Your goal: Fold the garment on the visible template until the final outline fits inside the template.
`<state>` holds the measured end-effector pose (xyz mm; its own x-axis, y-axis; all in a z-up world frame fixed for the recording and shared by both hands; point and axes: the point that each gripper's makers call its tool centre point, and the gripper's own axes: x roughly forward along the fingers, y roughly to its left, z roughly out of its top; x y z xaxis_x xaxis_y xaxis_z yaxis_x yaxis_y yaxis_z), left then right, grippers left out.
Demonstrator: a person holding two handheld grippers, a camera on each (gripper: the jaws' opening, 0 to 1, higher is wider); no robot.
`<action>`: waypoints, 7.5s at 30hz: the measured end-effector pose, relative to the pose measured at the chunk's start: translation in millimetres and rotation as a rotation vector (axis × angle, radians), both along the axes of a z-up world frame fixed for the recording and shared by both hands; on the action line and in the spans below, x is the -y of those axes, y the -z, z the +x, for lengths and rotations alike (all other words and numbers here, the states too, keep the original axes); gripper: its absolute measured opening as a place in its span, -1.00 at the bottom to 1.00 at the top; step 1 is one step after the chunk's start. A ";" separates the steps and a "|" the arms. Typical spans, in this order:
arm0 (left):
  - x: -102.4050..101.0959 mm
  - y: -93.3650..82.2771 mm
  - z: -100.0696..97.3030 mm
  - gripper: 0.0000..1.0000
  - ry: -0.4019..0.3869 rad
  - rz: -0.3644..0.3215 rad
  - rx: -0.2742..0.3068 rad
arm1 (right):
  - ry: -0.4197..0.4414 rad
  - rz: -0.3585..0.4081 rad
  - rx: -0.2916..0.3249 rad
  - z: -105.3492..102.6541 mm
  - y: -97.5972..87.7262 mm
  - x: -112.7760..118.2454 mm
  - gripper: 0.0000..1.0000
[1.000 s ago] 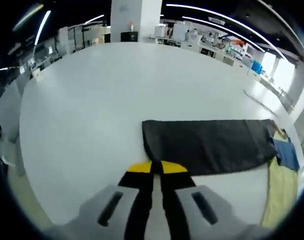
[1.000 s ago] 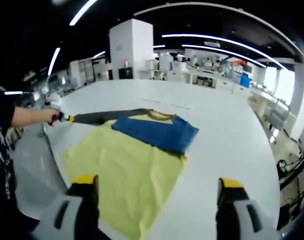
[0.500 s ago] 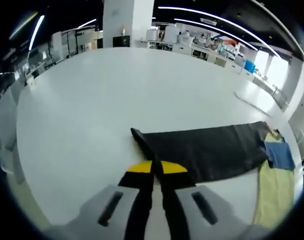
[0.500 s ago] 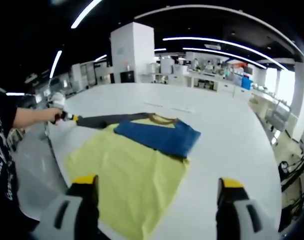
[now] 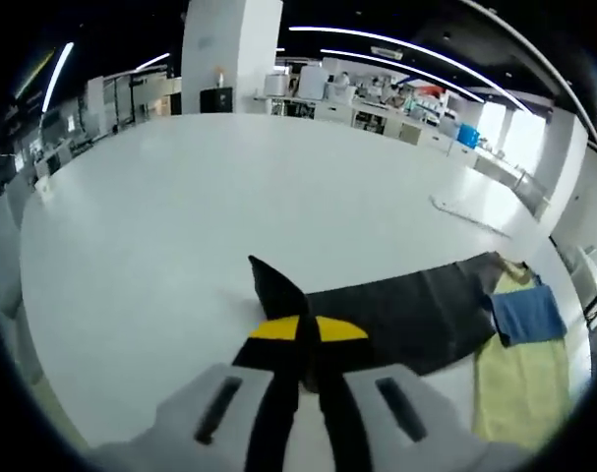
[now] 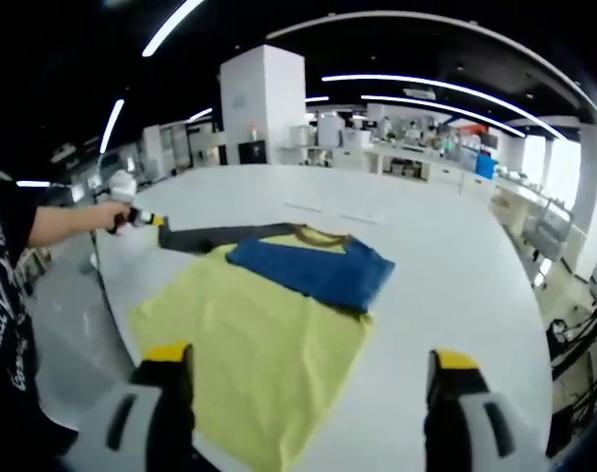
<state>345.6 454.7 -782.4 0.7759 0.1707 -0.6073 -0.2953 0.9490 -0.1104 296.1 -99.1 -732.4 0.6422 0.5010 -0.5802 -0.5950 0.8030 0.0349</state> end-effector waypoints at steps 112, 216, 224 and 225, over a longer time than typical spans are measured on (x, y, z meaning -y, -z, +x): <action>333.5 -87.5 163.8 -0.99 0.701 -0.005 0.246 | -0.005 0.004 -0.083 -24.3 26.4 -4.9 1.00; 342.5 -50.2 18.0 0.91 1.094 -0.061 0.214 | -0.350 -0.009 -0.182 -41.2 38.2 -33.1 0.94; 324.4 -39.4 -18.1 0.81 1.128 -0.048 0.178 | -0.402 -0.019 -0.196 -49.2 45.5 -41.6 0.91; 320.1 -36.7 -20.1 0.80 1.130 -0.045 0.177 | -0.406 -0.018 -0.195 -50.0 46.0 -42.3 0.91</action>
<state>325.6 134.6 -745.8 0.5471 -0.6980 -0.4620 0.7474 0.6559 -0.1057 246.2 -56.8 -778.4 0.2734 0.6784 -0.6819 -0.8460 0.5070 0.1653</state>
